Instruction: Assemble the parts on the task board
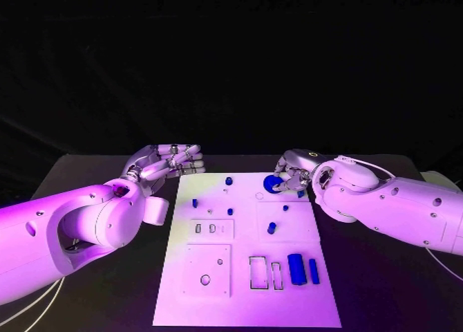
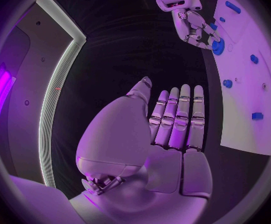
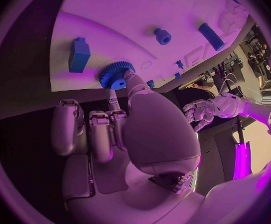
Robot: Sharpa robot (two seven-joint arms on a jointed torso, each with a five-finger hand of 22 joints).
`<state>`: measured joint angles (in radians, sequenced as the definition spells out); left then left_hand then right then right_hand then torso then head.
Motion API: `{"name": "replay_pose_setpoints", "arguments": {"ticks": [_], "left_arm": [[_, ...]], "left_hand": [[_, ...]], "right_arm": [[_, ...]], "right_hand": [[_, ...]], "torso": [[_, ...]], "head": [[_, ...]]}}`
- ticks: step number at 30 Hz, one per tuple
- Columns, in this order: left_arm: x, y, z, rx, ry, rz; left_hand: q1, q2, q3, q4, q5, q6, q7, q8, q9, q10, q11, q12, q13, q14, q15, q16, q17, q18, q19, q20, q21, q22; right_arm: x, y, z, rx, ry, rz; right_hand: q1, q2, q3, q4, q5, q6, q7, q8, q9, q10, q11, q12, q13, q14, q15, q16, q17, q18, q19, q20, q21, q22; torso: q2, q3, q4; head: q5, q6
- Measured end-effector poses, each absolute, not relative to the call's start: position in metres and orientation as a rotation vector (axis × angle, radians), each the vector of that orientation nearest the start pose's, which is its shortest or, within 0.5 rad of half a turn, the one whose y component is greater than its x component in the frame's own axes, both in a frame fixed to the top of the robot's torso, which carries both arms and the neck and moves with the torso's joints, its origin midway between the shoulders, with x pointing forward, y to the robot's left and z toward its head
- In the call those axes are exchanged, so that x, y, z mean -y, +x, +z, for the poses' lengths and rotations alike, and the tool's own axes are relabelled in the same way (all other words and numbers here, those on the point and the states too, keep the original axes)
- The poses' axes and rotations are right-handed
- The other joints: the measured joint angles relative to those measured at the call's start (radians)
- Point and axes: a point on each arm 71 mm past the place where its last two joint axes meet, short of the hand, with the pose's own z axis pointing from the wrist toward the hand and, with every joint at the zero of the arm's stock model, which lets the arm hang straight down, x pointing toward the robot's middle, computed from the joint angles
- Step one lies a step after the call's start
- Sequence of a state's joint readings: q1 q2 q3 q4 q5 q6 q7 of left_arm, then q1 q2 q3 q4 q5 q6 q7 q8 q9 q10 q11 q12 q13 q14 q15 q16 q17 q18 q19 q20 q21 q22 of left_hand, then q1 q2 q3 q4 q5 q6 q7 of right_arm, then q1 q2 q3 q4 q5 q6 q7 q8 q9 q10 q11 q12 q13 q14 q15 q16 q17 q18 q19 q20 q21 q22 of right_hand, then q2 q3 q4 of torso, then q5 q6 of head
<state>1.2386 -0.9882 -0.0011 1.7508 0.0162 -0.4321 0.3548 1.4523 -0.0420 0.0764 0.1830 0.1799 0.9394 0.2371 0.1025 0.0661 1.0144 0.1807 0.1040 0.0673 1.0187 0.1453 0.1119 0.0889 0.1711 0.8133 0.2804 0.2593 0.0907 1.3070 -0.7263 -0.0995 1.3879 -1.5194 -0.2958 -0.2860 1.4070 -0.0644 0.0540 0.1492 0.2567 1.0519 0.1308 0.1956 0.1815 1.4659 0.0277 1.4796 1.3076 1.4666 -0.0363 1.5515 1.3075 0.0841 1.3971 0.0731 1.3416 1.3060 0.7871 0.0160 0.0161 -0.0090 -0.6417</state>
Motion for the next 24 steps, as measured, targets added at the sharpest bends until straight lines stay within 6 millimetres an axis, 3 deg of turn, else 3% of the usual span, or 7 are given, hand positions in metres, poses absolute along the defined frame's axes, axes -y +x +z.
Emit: {"name": "replay_pose_setpoints", "arguments": {"ticks": [11,13,24], "left_arm": [[-0.220,0.458,-0.133,-1.364,-1.132,-1.532],[-0.220,0.458,-0.133,-1.365,-1.133,-1.532],[-0.219,0.459,-0.133,-1.368,-1.133,-1.532]], "left_hand": [[0.000,0.000,0.000,0.000,0.000,0.000,0.000,-0.005,0.000,-0.004,0.004,0.000,0.000,0.000,0.000,0.000,0.000,0.000,0.000,0.000,0.000,-0.001],[0.000,0.000,0.000,0.000,0.000,0.000,0.000,-0.005,0.000,-0.004,0.004,0.000,0.000,0.000,0.000,0.000,0.000,0.000,0.000,0.000,0.000,-0.001],[0.000,0.000,0.000,0.000,0.000,0.000,0.000,-0.005,0.000,-0.004,0.004,0.000,0.000,-0.003,0.003,0.000,0.000,0.000,-0.004,0.004,-0.004,-0.001]], "right_arm": [[0.173,0.508,-0.153,-1.573,-0.185,0.454],[0.167,0.504,-0.150,-1.556,-0.197,0.469],[0.114,0.489,-0.141,-1.463,-0.291,0.551]], "right_hand": [[-0.004,0.004,0.008,0.008,0.017,0.003,0.003,-0.006,0.000,0.000,0.000,0.007,0.000,0.000,0.000,0.004,0.000,0.000,0.007,-0.007,0.009,0.002],[-0.004,0.004,0.009,0.007,0.018,0.004,0.004,-0.006,-0.001,0.000,0.000,0.007,0.000,-0.002,-0.002,0.004,0.000,-0.012,0.007,-0.007,0.015,0.002],[-0.004,0.004,0.013,0.004,0.022,0.004,0.004,-0.003,-0.003,0.000,-0.007,0.011,0.000,0.000,-0.007,0.008,0.000,-0.015,0.014,-0.007,0.020,0.002]], "torso": [[0.000,-0.0001,-0.0012],[0.000,-0.0001,-0.0012],[0.000,-0.0003,0.0002]], "head": [[0.003,0.005],[0.004,0.005],[0.005,0.010]]}}
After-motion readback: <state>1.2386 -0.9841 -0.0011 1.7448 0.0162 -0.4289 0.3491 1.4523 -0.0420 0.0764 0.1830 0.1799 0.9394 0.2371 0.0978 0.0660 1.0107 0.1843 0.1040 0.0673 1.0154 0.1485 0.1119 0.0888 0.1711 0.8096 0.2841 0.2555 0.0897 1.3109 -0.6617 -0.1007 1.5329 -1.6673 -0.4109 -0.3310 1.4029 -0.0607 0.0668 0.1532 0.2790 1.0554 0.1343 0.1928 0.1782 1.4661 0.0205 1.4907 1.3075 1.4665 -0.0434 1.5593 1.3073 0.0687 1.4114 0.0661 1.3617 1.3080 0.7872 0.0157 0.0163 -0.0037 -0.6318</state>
